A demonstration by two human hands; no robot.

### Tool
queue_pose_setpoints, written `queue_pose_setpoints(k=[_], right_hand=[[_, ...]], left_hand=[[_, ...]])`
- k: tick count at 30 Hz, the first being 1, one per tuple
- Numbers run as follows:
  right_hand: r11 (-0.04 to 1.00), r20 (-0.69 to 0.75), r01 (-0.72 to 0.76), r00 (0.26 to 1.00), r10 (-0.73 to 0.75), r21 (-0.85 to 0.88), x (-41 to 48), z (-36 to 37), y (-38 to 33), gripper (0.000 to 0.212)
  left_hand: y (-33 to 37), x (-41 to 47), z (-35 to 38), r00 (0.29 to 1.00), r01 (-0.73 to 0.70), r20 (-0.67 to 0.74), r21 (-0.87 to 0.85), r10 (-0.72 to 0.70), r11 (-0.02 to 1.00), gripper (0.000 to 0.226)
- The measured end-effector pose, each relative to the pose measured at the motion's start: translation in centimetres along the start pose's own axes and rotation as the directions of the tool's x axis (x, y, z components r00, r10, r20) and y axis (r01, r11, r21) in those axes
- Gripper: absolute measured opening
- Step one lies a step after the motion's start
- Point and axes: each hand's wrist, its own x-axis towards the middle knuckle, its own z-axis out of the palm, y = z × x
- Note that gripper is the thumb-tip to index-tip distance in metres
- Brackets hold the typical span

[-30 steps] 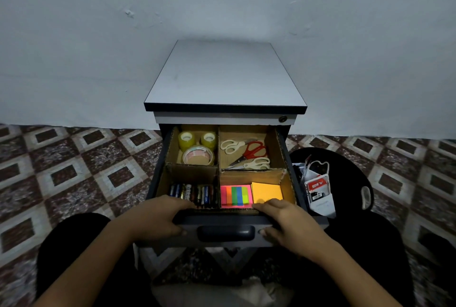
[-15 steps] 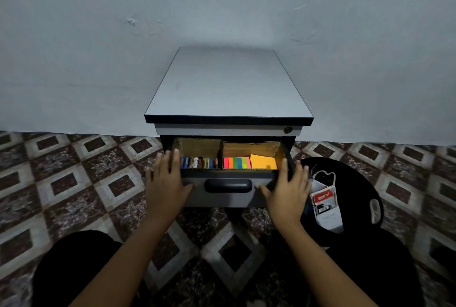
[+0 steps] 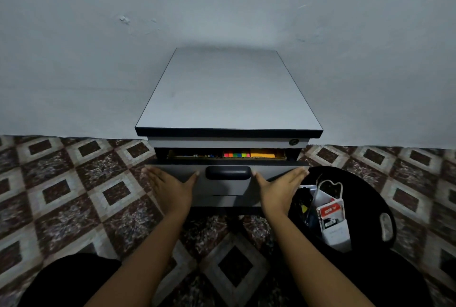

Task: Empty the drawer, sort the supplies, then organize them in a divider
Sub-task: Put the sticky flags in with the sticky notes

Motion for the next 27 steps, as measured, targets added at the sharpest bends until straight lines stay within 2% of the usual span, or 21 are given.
queue_pose_setpoints(k=[7, 17, 23, 25, 27], right_hand=[[1.000, -0.011, -0.015, 1.000, 0.015, 0.000, 1.3, 1.1, -1.6, 0.106], [1.000, 0.025, 0.000, 1.000, 0.000, -0.003, 3.4, 2.6, -1.8, 0.110], [0.999, -0.005, 0.042, 0.999, -0.042, 0.006, 3.5, 3.2, -0.9, 0.109], [0.996, 0.003, 0.076, 0.997, -0.076, -0.036, 3.1, 3.5, 0.2, 0.105], [0.992, 0.072, 0.083, 0.994, -0.077, -0.097, 2.2, 4.3, 1.9, 0.100]], left_hand=[[1.6, 2.0, 0.8, 1.000, 0.001, 0.003, -0.055, -0.001, 0.999, 0.118], [1.6, 4.3, 2.2, 0.999, -0.052, 0.000, -0.053, 0.052, 0.997, 0.114], [0.8, 4.5, 2.8, 0.994, -0.097, -0.049, -0.055, 0.094, 0.994, 0.110], [-0.3, 4.4, 3.4, 0.994, -0.108, -0.043, -0.076, 0.105, 0.991, 0.110], [-1.7, 3.5, 4.3, 0.998, -0.069, -0.012, -0.099, 0.068, 0.993, 0.109]])
